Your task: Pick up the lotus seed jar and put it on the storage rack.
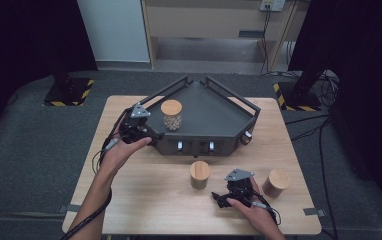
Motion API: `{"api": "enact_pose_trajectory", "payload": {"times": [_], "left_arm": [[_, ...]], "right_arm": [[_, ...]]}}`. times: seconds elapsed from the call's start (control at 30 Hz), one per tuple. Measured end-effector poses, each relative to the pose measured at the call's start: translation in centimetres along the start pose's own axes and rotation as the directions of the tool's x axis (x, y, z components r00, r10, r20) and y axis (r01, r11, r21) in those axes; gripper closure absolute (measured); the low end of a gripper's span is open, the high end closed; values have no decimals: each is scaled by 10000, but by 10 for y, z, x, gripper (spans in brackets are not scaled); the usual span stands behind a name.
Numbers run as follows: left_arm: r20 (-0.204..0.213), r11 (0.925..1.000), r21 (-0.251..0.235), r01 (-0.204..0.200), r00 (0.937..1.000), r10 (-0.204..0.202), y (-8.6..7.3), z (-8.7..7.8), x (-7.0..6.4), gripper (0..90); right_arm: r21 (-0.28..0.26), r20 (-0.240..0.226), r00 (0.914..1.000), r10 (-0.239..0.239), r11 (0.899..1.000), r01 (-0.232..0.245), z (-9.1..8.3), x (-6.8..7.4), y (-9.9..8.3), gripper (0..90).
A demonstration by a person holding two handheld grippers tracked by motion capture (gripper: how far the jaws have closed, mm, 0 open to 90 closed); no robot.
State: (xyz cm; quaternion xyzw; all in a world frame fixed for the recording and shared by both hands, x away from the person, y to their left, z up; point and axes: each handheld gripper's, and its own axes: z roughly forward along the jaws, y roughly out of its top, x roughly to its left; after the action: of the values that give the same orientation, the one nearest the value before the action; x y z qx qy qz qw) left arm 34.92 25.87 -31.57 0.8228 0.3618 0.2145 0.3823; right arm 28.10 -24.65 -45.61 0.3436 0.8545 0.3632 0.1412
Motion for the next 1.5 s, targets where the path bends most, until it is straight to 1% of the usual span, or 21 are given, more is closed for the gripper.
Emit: {"api": "enact_pose_trajectory", "payload": {"times": [0.2, 0.5, 0.57, 0.73, 0.83, 1.1, 1.37, 1.5], "left_arm": [[-54, 9998, -100, 167, 9998, -167, -12, -7, -1, 42], [-201, 9996, -145, 242, 9995, -245, -23, -16, -5, 33], [-227, 9993, -173, 324, 9992, -328, -27, -18, -6, 32], [-261, 9993, -72, 370, 9990, -371, -38, -19, -10, 31], [-272, 9990, 127, 427, 9987, -424, -48, -15, -15, 30], [-232, 9976, 458, 510, 9985, -500, -73, -8, -25, 31], [-228, 9928, 753, 935, 9955, -921, -106, 0, -33, 31], [-282, 9906, 886, 1040, 9944, -1019, -119, 0, -36, 33]], "right_arm": [[2, -1, 10000, 0, 10000, 0, 0, 0, 0, 7], [2, -1, 10000, 1, 10000, -1, 0, 0, 0, 7], [2, -2, 10000, -2, 10000, 2, 0, 0, 0, 7], [2, -2, 10000, -3, 10000, 3, 0, 0, 0, 7], [1, -2, 10000, -3, 10000, 3, 0, 0, 0, 7], [2, -2, 10000, -3, 10000, 3, 0, 0, 0, 7], [1, -2, 10000, -1, 10000, 1, 0, 0, 0, 7], [1, -2, 10000, 1, 10000, -1, 0, 0, 0, 7]]}}
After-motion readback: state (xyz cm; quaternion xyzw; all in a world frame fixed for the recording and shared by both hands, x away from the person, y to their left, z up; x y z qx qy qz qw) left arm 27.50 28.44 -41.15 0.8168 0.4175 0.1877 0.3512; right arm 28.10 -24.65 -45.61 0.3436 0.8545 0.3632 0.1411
